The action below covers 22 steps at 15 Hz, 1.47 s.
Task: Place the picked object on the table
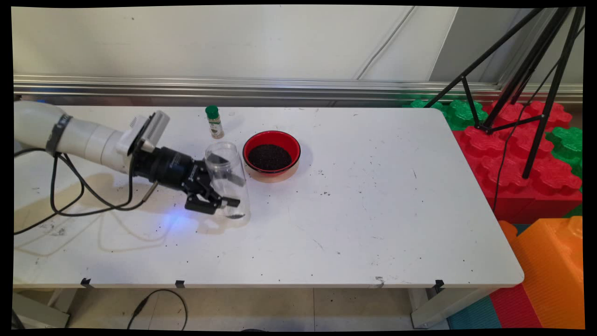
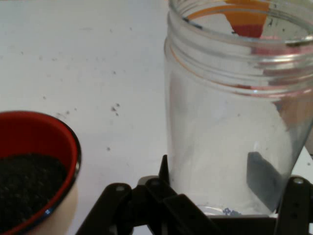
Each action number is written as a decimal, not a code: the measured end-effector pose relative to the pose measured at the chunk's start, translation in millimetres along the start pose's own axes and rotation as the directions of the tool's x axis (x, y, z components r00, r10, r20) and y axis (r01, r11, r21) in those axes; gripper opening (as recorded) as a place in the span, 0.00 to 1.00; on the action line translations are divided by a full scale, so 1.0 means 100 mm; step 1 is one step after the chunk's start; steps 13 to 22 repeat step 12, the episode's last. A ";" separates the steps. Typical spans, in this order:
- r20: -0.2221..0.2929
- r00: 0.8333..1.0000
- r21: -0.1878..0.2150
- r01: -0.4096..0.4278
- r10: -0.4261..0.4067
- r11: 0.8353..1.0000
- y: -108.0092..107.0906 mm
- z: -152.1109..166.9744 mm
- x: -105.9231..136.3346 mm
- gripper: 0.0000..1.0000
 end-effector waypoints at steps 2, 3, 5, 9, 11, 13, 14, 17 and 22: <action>0.009 1.000 -0.007 0.002 -0.002 1.000 0.02 0.04 -0.07 0.00; 0.012 1.000 -0.010 0.002 -0.002 1.000 0.03 0.05 -0.10 0.00; 0.022 1.000 -0.018 0.005 -0.005 1.000 0.06 0.10 -0.18 0.00; 0.031 0.999 -0.025 0.009 -0.008 1.000 0.09 0.16 -0.28 0.00; 0.033 0.999 -0.027 0.013 -0.012 1.000 0.11 0.18 -0.32 1.00; 0.033 0.999 -0.028 0.014 -0.013 1.000 0.12 0.18 -0.33 1.00; 0.033 0.999 -0.028 0.014 -0.013 1.000 0.12 0.18 -0.33 1.00; 0.033 0.999 -0.028 0.014 -0.013 1.000 0.12 0.18 -0.33 1.00; 0.033 0.999 -0.028 0.014 -0.013 1.000 0.12 0.18 -0.33 1.00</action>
